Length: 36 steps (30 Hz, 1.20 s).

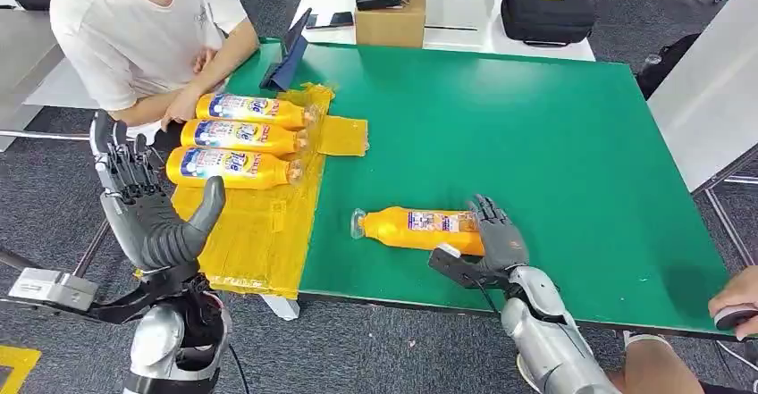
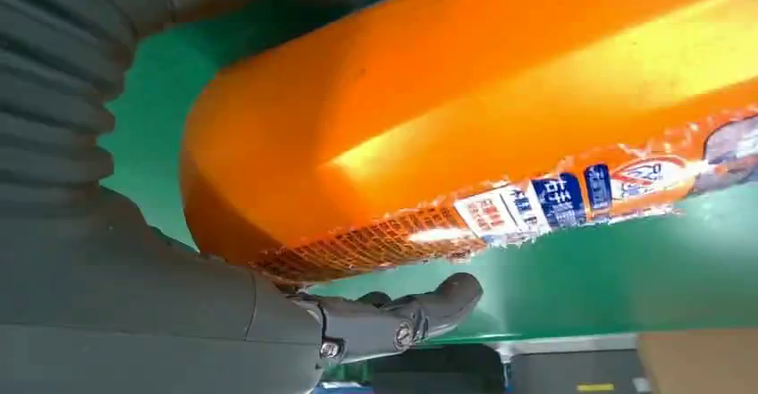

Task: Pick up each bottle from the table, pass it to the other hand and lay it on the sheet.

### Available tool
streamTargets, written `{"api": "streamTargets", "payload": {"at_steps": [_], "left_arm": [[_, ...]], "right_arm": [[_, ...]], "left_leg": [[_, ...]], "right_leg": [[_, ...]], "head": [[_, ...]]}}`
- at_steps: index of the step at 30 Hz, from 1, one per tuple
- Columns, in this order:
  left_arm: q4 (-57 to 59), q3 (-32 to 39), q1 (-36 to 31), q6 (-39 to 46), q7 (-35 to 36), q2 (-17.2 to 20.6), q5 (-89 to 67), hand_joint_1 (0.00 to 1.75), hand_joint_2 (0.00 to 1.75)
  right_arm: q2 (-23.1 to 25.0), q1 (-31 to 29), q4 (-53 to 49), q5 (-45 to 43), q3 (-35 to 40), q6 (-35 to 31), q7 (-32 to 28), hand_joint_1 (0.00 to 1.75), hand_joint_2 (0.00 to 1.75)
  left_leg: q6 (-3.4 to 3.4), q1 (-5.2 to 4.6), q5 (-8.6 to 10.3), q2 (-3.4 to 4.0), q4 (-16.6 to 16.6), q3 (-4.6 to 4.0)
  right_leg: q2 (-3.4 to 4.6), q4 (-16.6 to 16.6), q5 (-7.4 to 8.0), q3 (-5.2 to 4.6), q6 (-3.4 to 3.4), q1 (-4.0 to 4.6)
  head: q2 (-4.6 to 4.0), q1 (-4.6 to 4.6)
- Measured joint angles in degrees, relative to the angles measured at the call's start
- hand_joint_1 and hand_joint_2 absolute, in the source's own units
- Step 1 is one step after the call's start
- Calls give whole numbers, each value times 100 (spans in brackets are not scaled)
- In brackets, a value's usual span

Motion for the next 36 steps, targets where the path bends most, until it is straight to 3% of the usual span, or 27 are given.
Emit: {"api": "streamTargets", "payload": {"at_steps": [3, 17, 23, 28, 36], "left_arm": [[24, -9, 11, -131, 44, 4, 114, 0, 175], [81, -24, 62, -330, 114, 44, 221, 0, 175], [164, -92, 111, -630, 190, 61, 223, 0, 175], [275, -232, 227, -1001, 266, 105, 219, 0, 175], [455, -348, 373, -1200, 370, 136, 228, 0, 175]], "right_arm": [[-2, -23, 89, -102, 0, 35, -120, 173, 175], [-61, -164, 312, -359, -9, 354, -240, 175, 175], [-101, -140, 334, -1227, -138, 829, -663, 175, 175], [-72, 229, 12, -2322, -398, 1300, -1381, 175, 175], [35, 792, -659, -2813, -579, 1423, -1550, 175, 175]], "left_leg": [[0, 0, -1, 1, 0, 7], [-2, 1, -3, 3, 0, 33], [-2, 1, -7, 9, 0, 45], [-3, 2, -8, 7, 0, 47], [-4, 4, -8, 3, -1, 37]], "right_leg": [[0, -1, 0, 4, 0, 0], [3, -2, -1, 23, 0, 1], [9, -4, -1, 33, 0, 1], [10, -3, -2, 39, -1, 4], [12, -2, -4, 32, -2, 6]], "head": [[0, 0], [0, 0], [0, 0], [0, 0], [0, 0]]}}
